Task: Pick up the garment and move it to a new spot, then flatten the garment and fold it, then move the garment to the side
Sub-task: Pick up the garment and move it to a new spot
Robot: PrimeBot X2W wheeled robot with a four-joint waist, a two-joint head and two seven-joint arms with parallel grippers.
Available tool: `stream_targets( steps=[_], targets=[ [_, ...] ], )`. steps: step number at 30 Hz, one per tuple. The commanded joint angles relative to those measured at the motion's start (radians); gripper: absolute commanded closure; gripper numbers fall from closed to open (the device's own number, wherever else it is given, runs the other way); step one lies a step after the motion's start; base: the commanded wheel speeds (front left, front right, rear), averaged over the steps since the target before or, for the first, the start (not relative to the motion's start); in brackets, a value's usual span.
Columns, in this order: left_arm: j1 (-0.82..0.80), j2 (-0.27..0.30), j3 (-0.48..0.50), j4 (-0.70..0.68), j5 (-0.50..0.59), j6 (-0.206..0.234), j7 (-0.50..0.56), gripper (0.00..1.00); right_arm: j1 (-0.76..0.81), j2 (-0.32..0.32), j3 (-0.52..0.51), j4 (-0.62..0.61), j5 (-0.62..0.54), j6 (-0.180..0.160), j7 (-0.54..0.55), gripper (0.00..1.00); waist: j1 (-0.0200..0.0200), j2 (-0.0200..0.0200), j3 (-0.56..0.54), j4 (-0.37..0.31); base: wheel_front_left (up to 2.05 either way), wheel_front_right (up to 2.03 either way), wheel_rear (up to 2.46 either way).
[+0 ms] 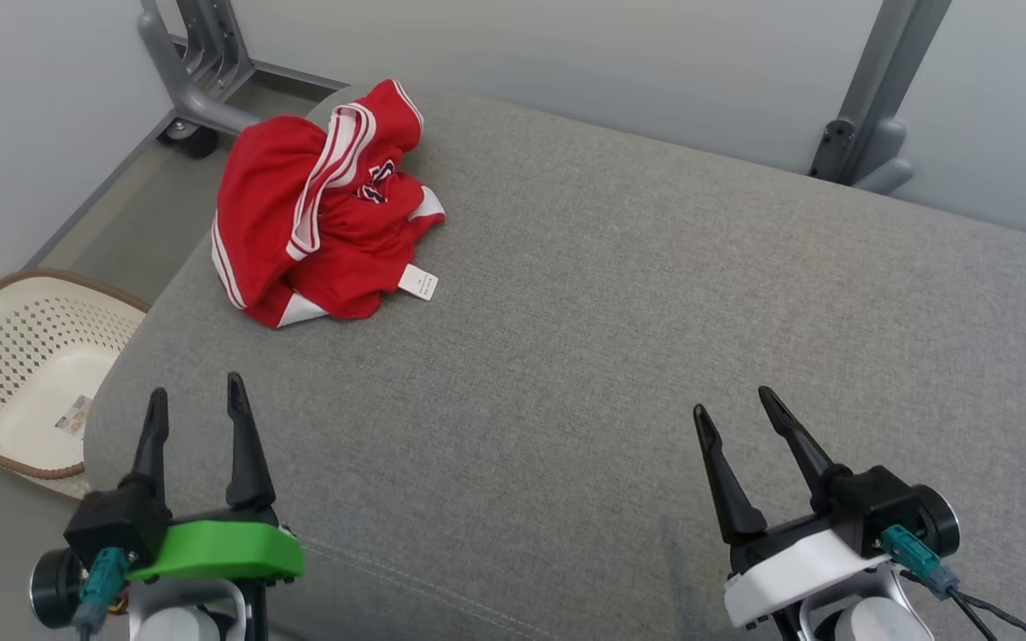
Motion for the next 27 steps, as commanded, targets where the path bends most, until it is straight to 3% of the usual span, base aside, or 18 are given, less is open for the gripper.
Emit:
stream_targets(
  steps=[1, 3, 10, 18, 27],
  targets=[
    [-0.044, 0.004, 0.016, 0.012, -0.009, -0.008, -0.002, 0.0, -0.017, -0.009, -0.006, 0.001, -0.015, 0.0, -0.004, 0.0, -0.0001, 0.0, 0.043, -0.022, 0.0, 0.0, 0.0],
    [-0.065, 0.004, 0.023, 0.02, -0.009, -0.013, -0.002, 0.0, -0.022, -0.015, -0.007, 0.0, -0.021, 0.0, -0.004, 0.0, -0.0001, 0.0, 0.056, -0.025, 0.0, 0.0, 0.0],
    [-0.302, 0.006, 0.104, 0.152, -0.046, -0.1, -0.002, 0.0, -0.056, -0.062, -0.003, 0.004, -0.037, 0.0, -0.004, 0.0, -0.0001, 0.0, 0.155, -0.041, 0.0, 0.0, 0.0],
    [-0.62, 0.062, 0.127, 0.417, -0.056, -0.169, 0.006, 0.0, -0.103, -0.106, -0.004, -0.004, -0.043, 0.0, -0.004, 0.0, -0.0001, 0.0, 0.258, -0.065, 0.0, 0.0, 0.0],
    [-0.915, 0.134, 0.074, 0.746, -0.128, -0.191, 0.222, 0.0, -0.139, -0.15, -0.006, -0.019, -0.045, 0.0, -0.004, 0.0, -0.0001, 0.0, 0.344, -0.118, 0.0, 0.0, 0.0]
  ],
)
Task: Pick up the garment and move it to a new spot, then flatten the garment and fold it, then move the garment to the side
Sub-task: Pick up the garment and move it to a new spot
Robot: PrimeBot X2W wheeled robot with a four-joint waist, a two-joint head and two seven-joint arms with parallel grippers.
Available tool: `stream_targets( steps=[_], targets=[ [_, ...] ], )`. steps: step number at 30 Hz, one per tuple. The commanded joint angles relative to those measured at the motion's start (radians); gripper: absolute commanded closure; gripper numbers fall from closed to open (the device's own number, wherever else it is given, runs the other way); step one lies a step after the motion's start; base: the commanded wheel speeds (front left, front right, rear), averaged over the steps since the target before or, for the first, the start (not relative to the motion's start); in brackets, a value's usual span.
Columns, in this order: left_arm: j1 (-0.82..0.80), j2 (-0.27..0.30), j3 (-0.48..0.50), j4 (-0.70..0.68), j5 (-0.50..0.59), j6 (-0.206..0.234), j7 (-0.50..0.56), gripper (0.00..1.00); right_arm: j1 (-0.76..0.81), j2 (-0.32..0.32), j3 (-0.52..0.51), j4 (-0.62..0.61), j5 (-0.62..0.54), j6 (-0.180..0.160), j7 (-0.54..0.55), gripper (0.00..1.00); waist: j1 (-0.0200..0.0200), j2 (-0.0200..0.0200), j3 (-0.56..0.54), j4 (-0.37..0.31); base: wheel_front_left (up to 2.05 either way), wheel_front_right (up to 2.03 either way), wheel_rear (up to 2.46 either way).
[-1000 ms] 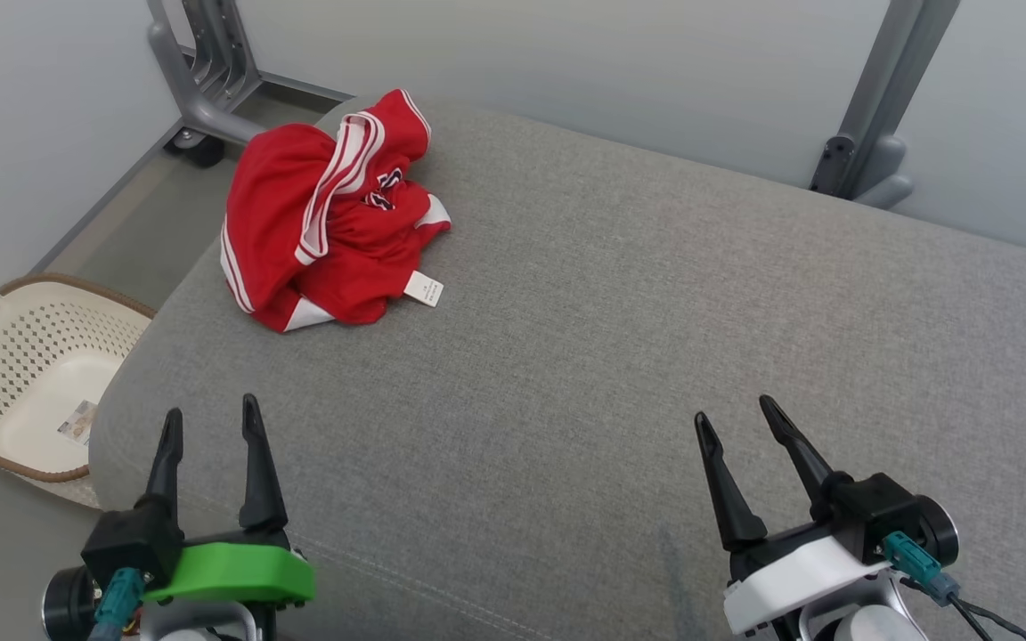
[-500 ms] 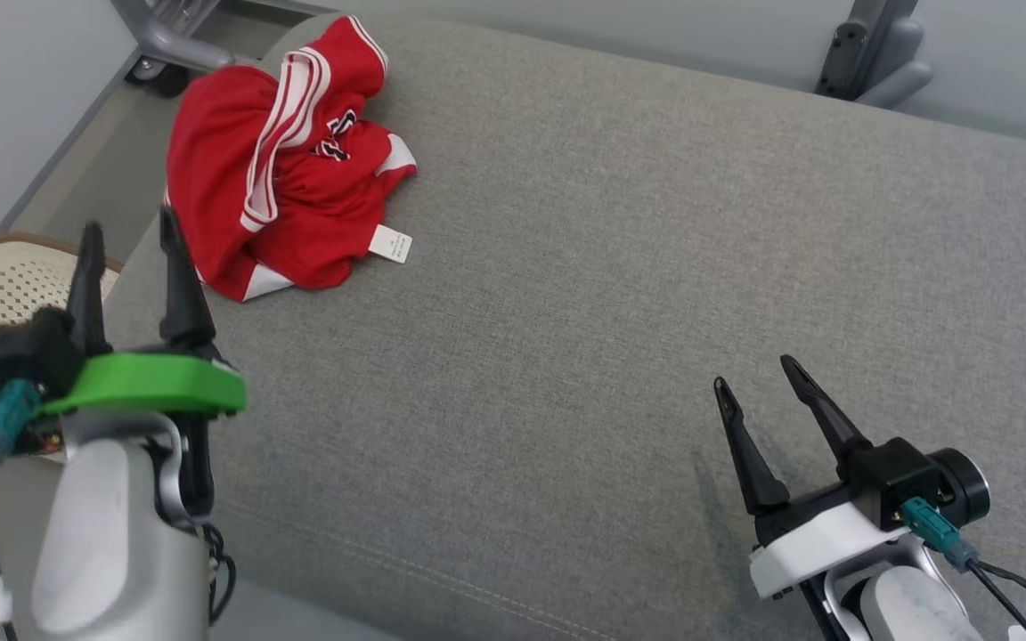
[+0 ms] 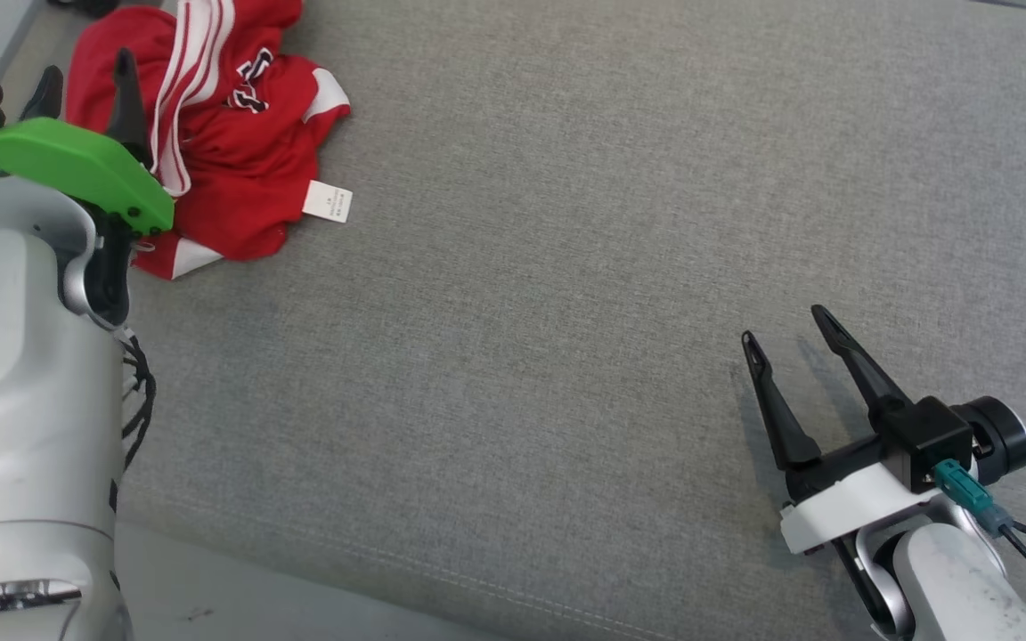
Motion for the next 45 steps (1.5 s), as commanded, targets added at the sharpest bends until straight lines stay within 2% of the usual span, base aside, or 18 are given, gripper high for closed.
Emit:
stream_targets(
  steps=[1, 8, 14, 18, 23, 31, 32, 33, 34, 35, 39, 45],
  targets=[
    [-0.042, 0.016, -0.01, 0.036, -0.012, -0.003, 0.034, 0.0, -0.015, -0.012, -0.001, -0.008, -0.005, 0.0, -0.004, 0.0, -0.0001, 0.0, 0.047, -0.041, 0.0, 0.0, 0.0],
    [-0.165, 0.054, -0.059, 0.169, -0.057, -0.006, 0.169, 0.0, -0.026, -0.048, -0.003, -0.035, 0.012, 0.0, -0.004, 0.0, -0.0001, 0.0, 0.11, -0.072, 0.0, 0.0, 0.0],
    [-0.229, 0.109, -0.097, 0.257, -0.061, -0.005, 0.235, 0.0, -0.044, -0.064, 0.005, -0.05, 0.034, 0.0, -0.004, 0.0, -0.0001, 0.0, 0.15, -0.096, 0.0, 0.0, 0.0],
    [-0.257, 0.135, -0.11, 0.306, -0.043, 0.016, 0.226, 0.0, -0.05, -0.07, 0.008, -0.054, 0.041, 0.0, -0.004, 0.0, -0.0001, 0.0, 0.172, -0.107, 0.0, 0.0, 0.0],
    [-0.27, 0.136, -0.108, 0.344, -0.051, 0.029, 0.227, 0.0, -0.055, -0.079, 0.002, -0.055, 0.048, 0.0, -0.002, 0.0, -0.0001, 0.0, 0.194, -0.111, 0.0, 0.0, 0.0],
    [-0.262, 0.131, -0.103, 0.382, -0.076, 0.026, 0.234, 0.01, -0.062, -0.09, 0.005, -0.056, 0.051, 0.0, -0.001, 0.0, -0.0001, 0.0, 0.216, -0.111, 0.0, 0.0, 0.0],
    [-0.26, 0.129, -0.104, 0.384, -0.077, 0.026, 0.233, 0.2, -0.063, -0.092, 0.007, -0.055, 0.052, 0.0, -0.001, 0.0, -0.0001, 0.0, 0.216, -0.111, 0.0, 0.0, 0.0],
    [-0.258, 0.13, -0.106, 0.386, -0.078, 0.025, 0.231, 0.55, -0.064, -0.093, 0.009, -0.054, 0.054, 0.0, -0.001, 0.0, -0.0001, 0.0, 0.217, -0.111, 0.0, 0.0, 0.0],
    [-0.258, 0.131, -0.108, 0.388, -0.079, 0.024, 0.228, 0.86, -0.066, -0.094, 0.01, -0.053, 0.056, 0.0, -0.001, 0.0, -0.0001, 0.0, 0.217, -0.11, 0.0, 0.0, 0.0],
    [-0.259, 0.129, -0.109, 0.389, -0.08, 0.022, 0.223, 1.0, -0.066, -0.095, 0.011, -0.052, 0.057, 0.0, -0.001, 0.0, -0.0001, 0.0, 0.218, -0.11, 0.0, 0.0, 0.0],
    [-0.255, 0.124, -0.118, 0.391, -0.079, 0.013, 0.19, 1.0, -0.068, -0.096, 0.016, -0.046, 0.059, 0.0, -0.001, 0.0, -0.0001, 0.0, 0.209, -0.107, 0.0, 0.0, 0.0],
    [-0.256, 0.13, -0.11, 0.369, -0.1, 0.004, 0.062, 1.0, -0.063, -0.078, 0.033, -0.043, 0.068, 0.0, -0.002, 0.0, -0.0001, 0.0, 0.157, -0.107, 0.0, 0.0, 0.0]
  ],
)
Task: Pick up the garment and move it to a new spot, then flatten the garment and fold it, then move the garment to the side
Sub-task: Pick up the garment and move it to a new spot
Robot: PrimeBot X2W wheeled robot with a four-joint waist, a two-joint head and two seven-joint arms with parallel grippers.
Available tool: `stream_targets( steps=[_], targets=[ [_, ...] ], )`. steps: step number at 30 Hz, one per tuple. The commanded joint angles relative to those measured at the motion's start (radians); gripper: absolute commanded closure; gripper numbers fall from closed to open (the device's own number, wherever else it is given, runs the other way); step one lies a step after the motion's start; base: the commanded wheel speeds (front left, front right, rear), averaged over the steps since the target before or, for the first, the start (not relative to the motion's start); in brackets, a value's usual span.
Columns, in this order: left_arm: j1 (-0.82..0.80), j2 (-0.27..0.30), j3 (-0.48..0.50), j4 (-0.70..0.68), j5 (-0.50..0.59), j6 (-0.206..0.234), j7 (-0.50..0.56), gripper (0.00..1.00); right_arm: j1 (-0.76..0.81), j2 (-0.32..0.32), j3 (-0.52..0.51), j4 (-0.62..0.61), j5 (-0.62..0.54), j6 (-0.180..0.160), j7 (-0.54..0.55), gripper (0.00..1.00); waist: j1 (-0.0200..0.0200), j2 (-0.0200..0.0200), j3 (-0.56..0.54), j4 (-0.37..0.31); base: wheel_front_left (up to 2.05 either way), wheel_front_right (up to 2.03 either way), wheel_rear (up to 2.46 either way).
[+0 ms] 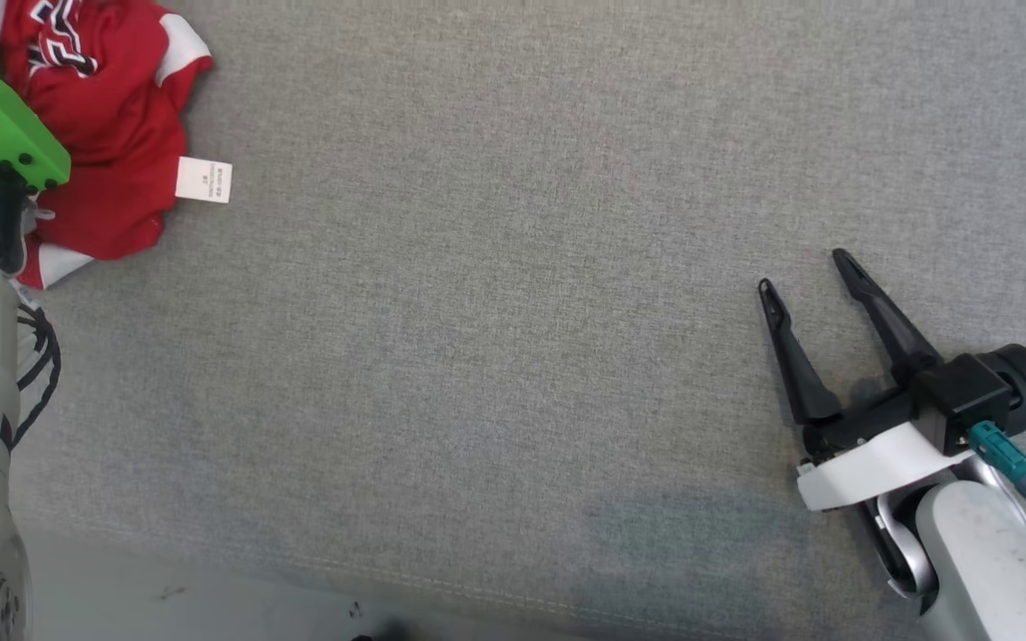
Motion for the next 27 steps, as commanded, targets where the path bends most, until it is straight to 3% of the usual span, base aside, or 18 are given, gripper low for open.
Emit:
stream_targets(
  steps=[1, 11, 20, 27],
  targets=[
    [0.001, 0.006, 0.003, -0.01, -0.01, -0.004, -0.025, 1.0, 0.0, 0.006, 0.006, 0.008, 0.005, 0.0, 0.001, 0.0, 0.0, 0.0, -0.029, -0.002, 0.0, 0.0, 0.0],
    [-0.02, -0.027, -0.044, -0.124, -0.077, -0.012, -0.126, 1.0, 0.016, 0.06, 0.019, 0.029, 0.022, 0.0, 0.001, 0.0, 0.0, 0.0, -0.155, -0.012, 0.0, 0.0, 0.0],
    [0.027, -0.009, -0.143, -0.289, -0.164, -0.012, -0.097, 1.0, 0.039, 0.117, 0.023, 0.043, 0.039, 0.0, 0.001, 0.0, 0.0, 0.0, -0.274, -0.058, 0.0, 0.0, 0.0],
    [0.074, 0.023, -0.244, -0.451, -0.219, -0.013, -0.019, 1.0, 0.078, 0.168, 0.005, 0.035, 0.048, 0.0, 0.001, 0.0, 0.0, 0.0, -0.385, -0.157, 0.0, 0.0, 0.0]
  ],
)
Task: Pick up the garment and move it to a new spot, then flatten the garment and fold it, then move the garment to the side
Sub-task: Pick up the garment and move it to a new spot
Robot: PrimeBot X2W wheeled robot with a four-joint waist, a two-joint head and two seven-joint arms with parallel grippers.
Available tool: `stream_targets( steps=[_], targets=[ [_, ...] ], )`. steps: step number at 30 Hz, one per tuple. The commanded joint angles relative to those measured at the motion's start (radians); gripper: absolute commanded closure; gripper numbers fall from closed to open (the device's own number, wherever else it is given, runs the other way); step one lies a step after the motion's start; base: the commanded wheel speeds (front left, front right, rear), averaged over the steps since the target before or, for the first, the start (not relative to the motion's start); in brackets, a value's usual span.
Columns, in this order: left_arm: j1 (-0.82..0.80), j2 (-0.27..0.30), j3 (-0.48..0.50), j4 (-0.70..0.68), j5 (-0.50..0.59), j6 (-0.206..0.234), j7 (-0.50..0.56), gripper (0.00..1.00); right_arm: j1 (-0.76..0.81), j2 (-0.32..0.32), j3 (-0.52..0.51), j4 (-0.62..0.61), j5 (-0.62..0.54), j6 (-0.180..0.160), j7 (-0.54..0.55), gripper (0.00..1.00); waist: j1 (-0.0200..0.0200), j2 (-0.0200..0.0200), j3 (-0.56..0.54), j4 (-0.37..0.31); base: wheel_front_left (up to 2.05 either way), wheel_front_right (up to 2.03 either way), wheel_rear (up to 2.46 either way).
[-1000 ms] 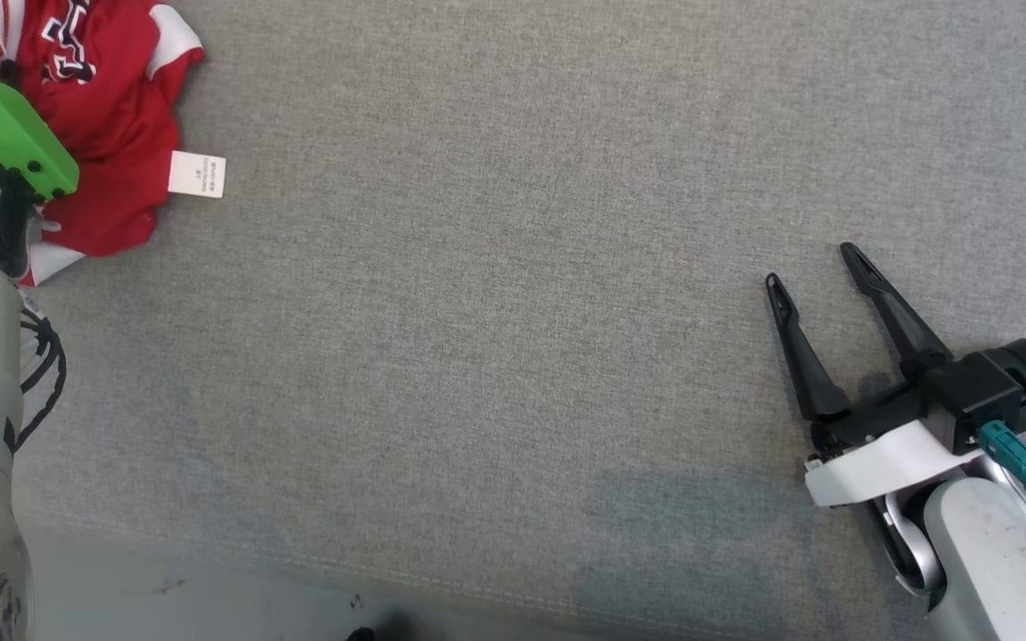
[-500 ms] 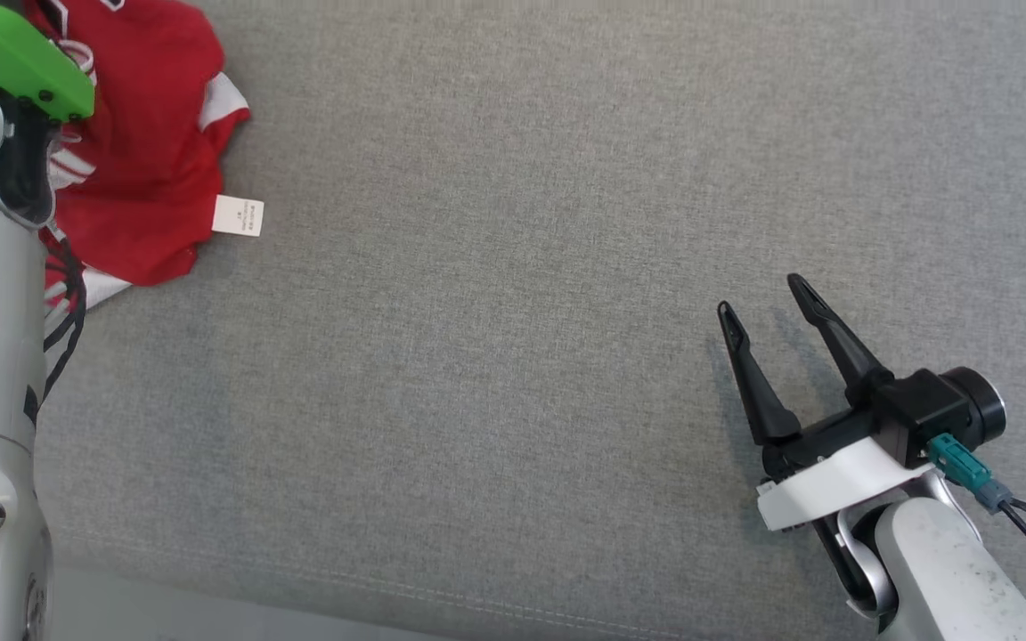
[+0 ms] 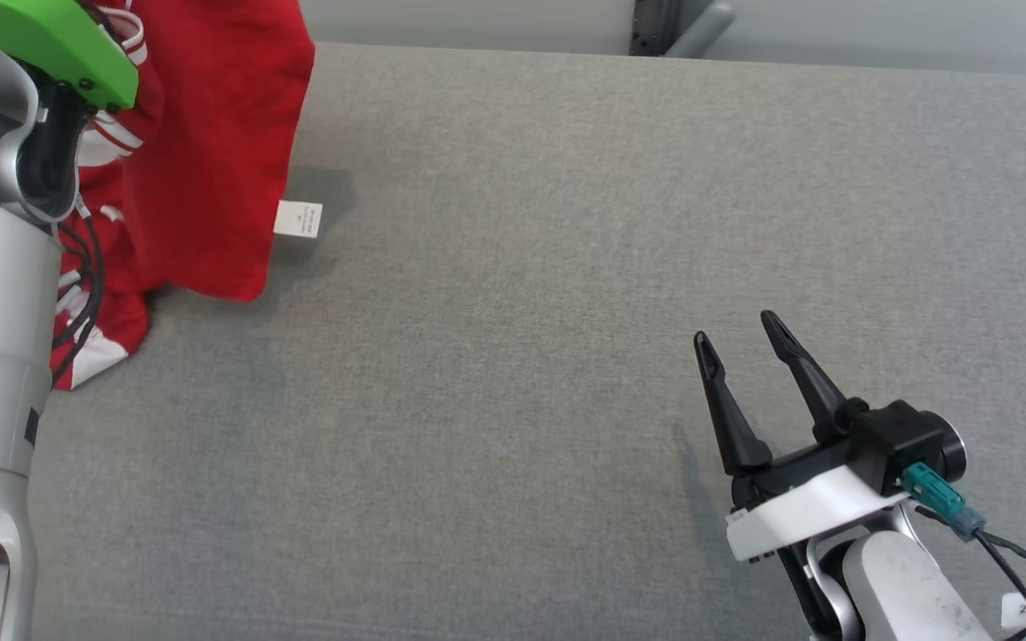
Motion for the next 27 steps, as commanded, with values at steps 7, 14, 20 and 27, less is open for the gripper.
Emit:
stream_targets(
  steps=[7, 14, 20, 27],
  targets=[
    [0.054, -0.005, -0.038, -0.127, -0.036, -0.003, 0.057, 1.0, 0.046, 0.022, -0.022, -0.015, 0.006, -0.001, 0.0, 0.0, 0.0, 0.0, -0.127, -0.179, 0.0, 0.0, 0.0],
    [0.124, -0.043, -0.053, -0.245, -0.059, 0.025, 0.09, 1.0, 0.07, 0.031, -0.033, -0.023, -0.001, -0.001, 0.0, 0.0, 0.0, 0.0, -0.151, -0.279, 0.0, 0.0, 0.0],
    [0.186, -0.073, -0.088, -0.327, -0.05, 0.073, 0.13, 1.0, 0.066, 0.033, -0.028, -0.027, 0.003, -0.001, 0.0, 0.0, 0.0, 0.0, -0.147, -0.36, 0.0, 0.0, 0.0],
    [0.263, -0.103, -0.13, -0.341, -0.054, 0.127, 0.193, 1.0, 0.056, 0.04, -0.019, -0.037, 0.012, 0.0, 0.0, 0.0, 0.0, 0.0, -0.097, -0.439, 0.0, 0.0, 0.0]
  ],
)
